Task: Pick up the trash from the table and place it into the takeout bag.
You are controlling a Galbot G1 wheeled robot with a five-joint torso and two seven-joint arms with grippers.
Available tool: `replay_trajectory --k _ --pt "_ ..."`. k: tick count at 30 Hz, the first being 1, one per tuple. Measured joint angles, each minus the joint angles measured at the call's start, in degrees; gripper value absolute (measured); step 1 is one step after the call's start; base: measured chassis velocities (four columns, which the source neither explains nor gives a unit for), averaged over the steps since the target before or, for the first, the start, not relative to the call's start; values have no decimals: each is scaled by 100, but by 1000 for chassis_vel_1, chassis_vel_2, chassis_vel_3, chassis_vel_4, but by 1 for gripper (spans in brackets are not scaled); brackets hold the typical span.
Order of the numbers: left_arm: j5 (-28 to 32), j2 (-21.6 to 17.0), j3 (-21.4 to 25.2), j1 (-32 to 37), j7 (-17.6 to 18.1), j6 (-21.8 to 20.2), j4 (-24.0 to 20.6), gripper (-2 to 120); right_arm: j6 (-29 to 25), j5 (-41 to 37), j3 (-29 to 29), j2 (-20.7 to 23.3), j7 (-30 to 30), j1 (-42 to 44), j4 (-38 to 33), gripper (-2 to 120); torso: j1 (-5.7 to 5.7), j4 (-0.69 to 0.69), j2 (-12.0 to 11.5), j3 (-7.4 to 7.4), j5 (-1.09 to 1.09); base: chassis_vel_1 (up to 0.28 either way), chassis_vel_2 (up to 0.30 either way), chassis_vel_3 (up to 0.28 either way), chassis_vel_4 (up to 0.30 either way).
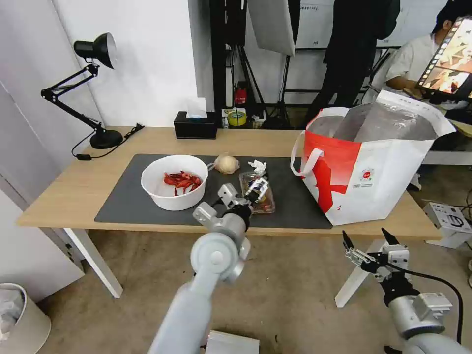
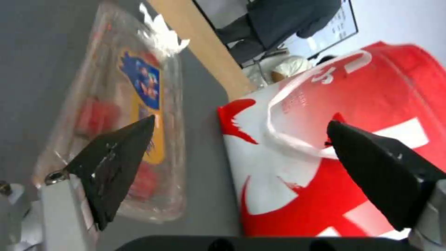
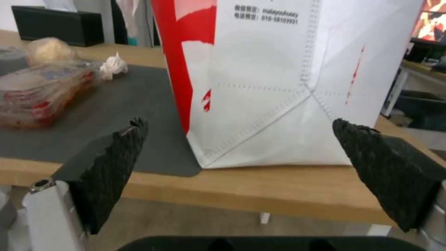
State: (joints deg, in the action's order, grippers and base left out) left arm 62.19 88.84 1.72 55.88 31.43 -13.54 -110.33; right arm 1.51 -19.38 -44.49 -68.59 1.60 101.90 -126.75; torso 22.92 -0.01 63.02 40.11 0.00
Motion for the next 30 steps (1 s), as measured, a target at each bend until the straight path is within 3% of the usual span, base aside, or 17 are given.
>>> replay_trajectory --k 7,9,10,11,14,15,18,19,22,30 --pt "-1073 -614 -52 -127 -623 -190 -72 99 -79 -3 -39 -40 6 101 -93 100 0 1 0 0 0 0 0 0 0" --pt "-1798 -989 -177 -284 -1007 -206 42 92 -86 -4 -40 -53 7 116 -130 100 0 1 0 0 -1 0 0 0 0" --pt "-2286 -1279 -267 -401 -1378 -176 161 85 -86 -17 -39 -54 7 122 -161 100 0 1 0 0 -1 0 0 0 0" --pt "-2286 -1279 -267 -401 -1378 -176 161 85 -86 -17 -39 -54 7 122 -161 100 0 1 0 0 -1 0 0 0 0" --pt "-3111 -1924 -516 -739 -2271 62 440 71 -78 -259 -20 -15 12 118 -241 100 0 1 0 0 -2 0 0 0 0" --pt "-3111 -1924 -516 -739 -2271 62 440 71 -78 -259 -20 -15 12 118 -241 100 0 1 0 0 -2 0 0 0 0" --pt "-3657 -2331 -794 -1065 -2769 315 621 57 -3 -700 10 44 14 94 -292 100 0 1 0 0 -1 0 0 0 0" --pt "-3657 -2331 -794 -1065 -2769 315 621 57 -3 -700 10 44 14 94 -292 100 0 1 0 0 -1 0 0 0 0" --pt "-3824 -2602 -1154 -1312 -2969 489 766 42 185 -1458 96 165 42 -14 -346 100 0 0 0 0 0 0 0 0 0" --pt "-3913 -2641 -1526 -1499 -3133 693 1137 16 449 -2886 167 476 121 -340 -359 100 0 1 0 0 0 0 0 0 0"
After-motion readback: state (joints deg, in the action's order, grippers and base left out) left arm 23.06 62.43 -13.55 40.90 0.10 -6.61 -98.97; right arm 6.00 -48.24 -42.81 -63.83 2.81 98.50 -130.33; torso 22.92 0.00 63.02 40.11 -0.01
